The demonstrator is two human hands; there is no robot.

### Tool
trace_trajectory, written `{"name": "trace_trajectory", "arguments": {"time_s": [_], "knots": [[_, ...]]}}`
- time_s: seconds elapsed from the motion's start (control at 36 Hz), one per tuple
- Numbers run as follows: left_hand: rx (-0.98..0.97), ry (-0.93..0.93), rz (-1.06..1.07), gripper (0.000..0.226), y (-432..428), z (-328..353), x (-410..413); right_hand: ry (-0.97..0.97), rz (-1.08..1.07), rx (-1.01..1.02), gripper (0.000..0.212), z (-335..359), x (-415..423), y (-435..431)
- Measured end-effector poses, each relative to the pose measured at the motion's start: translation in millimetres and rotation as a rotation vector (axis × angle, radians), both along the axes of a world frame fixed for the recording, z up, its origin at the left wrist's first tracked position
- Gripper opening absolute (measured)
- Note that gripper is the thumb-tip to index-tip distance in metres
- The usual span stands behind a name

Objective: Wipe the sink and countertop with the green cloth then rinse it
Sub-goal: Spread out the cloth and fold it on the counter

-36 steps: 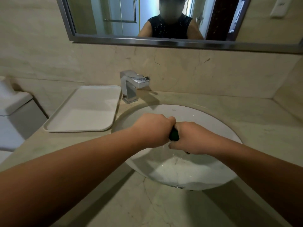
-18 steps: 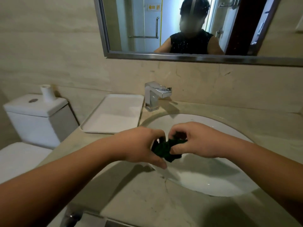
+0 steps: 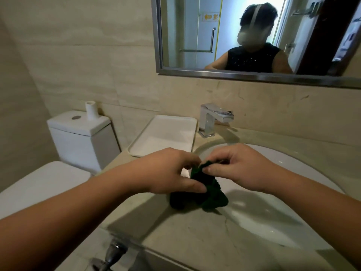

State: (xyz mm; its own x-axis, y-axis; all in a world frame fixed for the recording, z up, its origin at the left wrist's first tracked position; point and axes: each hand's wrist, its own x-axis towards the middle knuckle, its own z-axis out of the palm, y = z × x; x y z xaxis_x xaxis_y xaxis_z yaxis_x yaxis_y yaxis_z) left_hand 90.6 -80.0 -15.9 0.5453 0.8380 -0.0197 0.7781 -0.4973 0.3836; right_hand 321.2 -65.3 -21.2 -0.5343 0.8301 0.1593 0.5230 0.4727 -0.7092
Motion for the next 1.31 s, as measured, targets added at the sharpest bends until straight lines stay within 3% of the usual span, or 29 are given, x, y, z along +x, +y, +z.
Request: {"name": "trace_trajectory", "arguments": {"time_s": [0.11,0.31,0.47,0.58,0.69,0.92,1.0,1.17,1.31], "knots": [[0.112,-0.162,0.065,0.012,-0.3,0.1,-8.9,0.142,-0.033,0.069,0.008,7.7,-6.6,4.4],[0.077,-0.425,0.153,0.012,0.1,15.5,-21.5,0.396,-0.013,-0.090,0.017,20.1,-19.0,12.4],[0.089,-0.349,0.179,0.014,10.6,45.3,-23.7,0.577,-0.100,-0.125,0.018,40.0,-35.1,21.8],[0.166,-0.107,0.233,0.015,17.8,63.7,-35.2,0.728,-0.180,-0.101,0.024,54.7,-34.0,34.2],[0.053,-0.037,0.265,0.016,23.8,73.8,-52.0,0.684,-0.217,-0.032,0.024,56.2,-28.6,43.9],[-0.051,-0.022,0.322,0.009,40.5,71.2,-90.8,0.801,-0.437,0.032,0.020,54.9,-20.8,56.1],[-0.099,-0.119,0.339,0.007,44.2,68.0,-98.6,0.705,-0.396,-0.030,0.021,54.2,-20.6,56.5],[-0.019,-0.116,0.402,0.014,48.1,64.8,-91.5,0.551,-0.355,-0.077,0.019,51.7,-23.5,56.2],[-0.028,0.051,0.353,0.014,46.6,59.2,-74.5,0.458,-0.303,-0.076,0.016,46.7,-31.7,52.7]]}}
